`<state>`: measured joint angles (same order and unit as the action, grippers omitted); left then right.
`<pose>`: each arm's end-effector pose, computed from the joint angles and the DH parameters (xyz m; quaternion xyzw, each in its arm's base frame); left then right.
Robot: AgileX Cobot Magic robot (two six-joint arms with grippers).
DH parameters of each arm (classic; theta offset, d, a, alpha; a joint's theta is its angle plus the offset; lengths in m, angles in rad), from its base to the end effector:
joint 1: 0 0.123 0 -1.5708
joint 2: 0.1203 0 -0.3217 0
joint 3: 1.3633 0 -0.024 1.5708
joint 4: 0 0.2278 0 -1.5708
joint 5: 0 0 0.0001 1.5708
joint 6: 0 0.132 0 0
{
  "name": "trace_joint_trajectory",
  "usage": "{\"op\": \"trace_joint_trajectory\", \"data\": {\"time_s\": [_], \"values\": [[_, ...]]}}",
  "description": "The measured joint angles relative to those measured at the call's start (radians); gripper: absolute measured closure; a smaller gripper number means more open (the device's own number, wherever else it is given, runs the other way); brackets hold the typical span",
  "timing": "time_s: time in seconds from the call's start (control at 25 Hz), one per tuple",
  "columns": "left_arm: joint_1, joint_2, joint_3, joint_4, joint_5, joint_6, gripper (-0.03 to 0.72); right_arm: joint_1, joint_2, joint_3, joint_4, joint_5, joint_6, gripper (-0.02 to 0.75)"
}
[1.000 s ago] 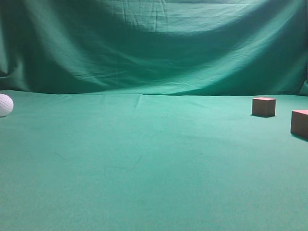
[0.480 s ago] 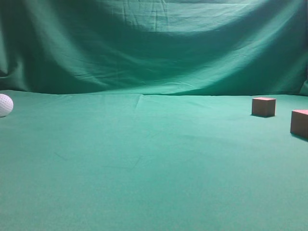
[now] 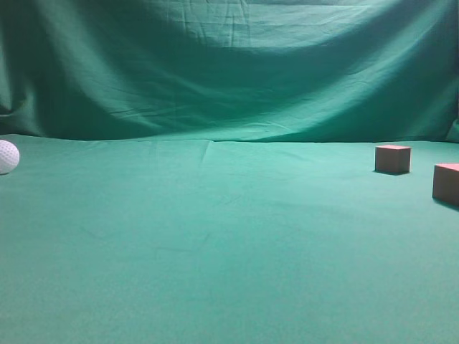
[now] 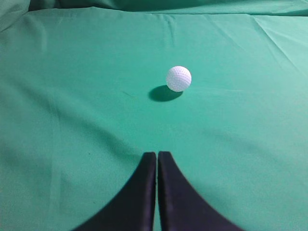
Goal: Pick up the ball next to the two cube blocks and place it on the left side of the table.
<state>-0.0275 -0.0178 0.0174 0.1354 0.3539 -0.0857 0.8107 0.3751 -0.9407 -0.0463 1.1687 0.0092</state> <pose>0.0323 0.0053 0.1653 0.0131 0.7936 0.0228 0.6078 0.0027 -0.0053 0.3683 -0.3343 0.7965 0.1795 0.4707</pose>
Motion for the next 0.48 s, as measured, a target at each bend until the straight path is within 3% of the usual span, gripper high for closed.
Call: {"op": "trace_joint_trajectory", "data": {"time_s": [0.2,0.44,0.48], "values": [[0.0,0.0,0.0,0.0,0.0,0.0,0.688,-0.026,-0.175,0.178,-0.055,-0.182,0.0,0.738],[0.0,0.0,0.0,0.0,0.0,0.0,0.688,-0.239,-0.305,0.494,-0.069,-0.508,0.0,0.738],[0.0,0.0,0.0,0.0,0.0,0.0,0.688,-0.239,-0.305,0.494,-0.069,-0.508,0.0,0.738]]}}
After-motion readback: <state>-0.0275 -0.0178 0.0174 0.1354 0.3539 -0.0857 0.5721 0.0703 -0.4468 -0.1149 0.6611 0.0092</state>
